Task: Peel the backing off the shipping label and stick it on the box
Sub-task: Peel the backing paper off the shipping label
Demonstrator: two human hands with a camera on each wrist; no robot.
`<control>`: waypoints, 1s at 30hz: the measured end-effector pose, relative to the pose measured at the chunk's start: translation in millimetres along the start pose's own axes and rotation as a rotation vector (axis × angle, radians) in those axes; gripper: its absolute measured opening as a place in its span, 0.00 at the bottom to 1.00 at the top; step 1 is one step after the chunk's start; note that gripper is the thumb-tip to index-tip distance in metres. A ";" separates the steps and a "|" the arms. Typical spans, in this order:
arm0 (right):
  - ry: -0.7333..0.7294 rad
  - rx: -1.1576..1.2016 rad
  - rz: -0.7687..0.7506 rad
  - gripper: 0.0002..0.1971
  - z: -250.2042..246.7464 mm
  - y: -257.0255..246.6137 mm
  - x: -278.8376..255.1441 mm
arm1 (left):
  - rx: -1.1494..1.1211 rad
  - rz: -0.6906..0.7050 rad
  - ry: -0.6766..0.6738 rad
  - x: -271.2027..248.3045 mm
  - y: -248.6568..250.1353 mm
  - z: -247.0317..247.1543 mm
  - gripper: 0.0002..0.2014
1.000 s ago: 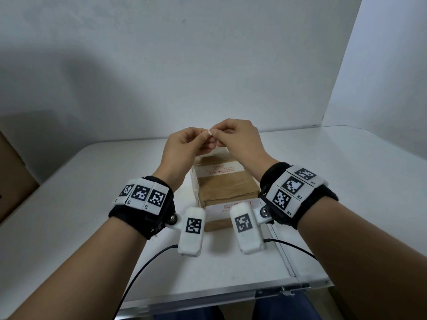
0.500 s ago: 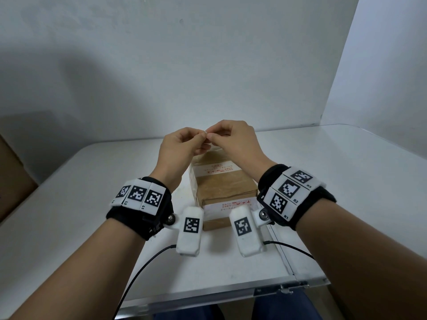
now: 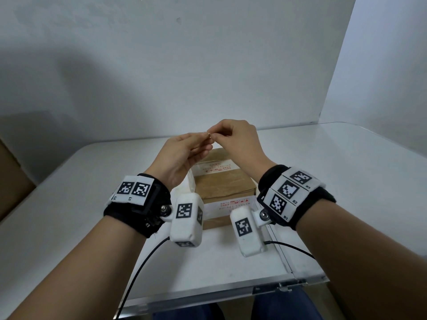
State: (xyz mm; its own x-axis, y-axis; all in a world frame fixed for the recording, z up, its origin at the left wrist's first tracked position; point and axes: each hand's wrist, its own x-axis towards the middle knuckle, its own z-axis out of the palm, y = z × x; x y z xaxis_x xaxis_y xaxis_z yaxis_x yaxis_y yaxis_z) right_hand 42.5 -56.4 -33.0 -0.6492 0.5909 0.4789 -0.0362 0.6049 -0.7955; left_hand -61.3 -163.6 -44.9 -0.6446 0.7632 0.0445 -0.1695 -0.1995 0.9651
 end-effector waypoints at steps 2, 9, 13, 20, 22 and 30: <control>-0.002 -0.003 0.003 0.07 0.0 0.4 -0.3 | -0.012 -0.002 0.005 -0.7 0.0 1.0 0.05; -0.021 0.012 0.020 0.08 0.0 0.1 -0.3 | -0.021 0.026 0.010 -1.3 0.3 3.8 0.05; -0.016 0.088 0.066 0.07 -1.1 -2.3 -0.1 | 0.043 0.086 0.005 -2.7 1.7 5.6 0.05; -0.022 0.053 0.073 0.07 -4.7 -4.3 1.7 | 0.237 0.167 0.024 -1.6 3.1 5.5 0.06; -0.019 0.058 0.090 0.07 -4.4 -4.4 2.1 | 0.275 0.171 0.038 -2.1 4.2 5.9 0.05; -0.099 0.244 0.304 0.03 -6.5 -2.6 5.7 | 0.346 0.169 0.057 -5.1 4.9 7.1 0.05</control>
State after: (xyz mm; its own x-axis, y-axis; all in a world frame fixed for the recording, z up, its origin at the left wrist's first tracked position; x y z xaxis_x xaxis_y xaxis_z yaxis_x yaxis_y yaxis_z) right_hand 43.9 -51.2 -25.8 -0.7277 0.6619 0.1797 -0.0033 0.2586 -0.9660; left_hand -53.6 -164.1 -38.6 -0.6837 0.7002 0.2055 0.1983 -0.0928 0.9757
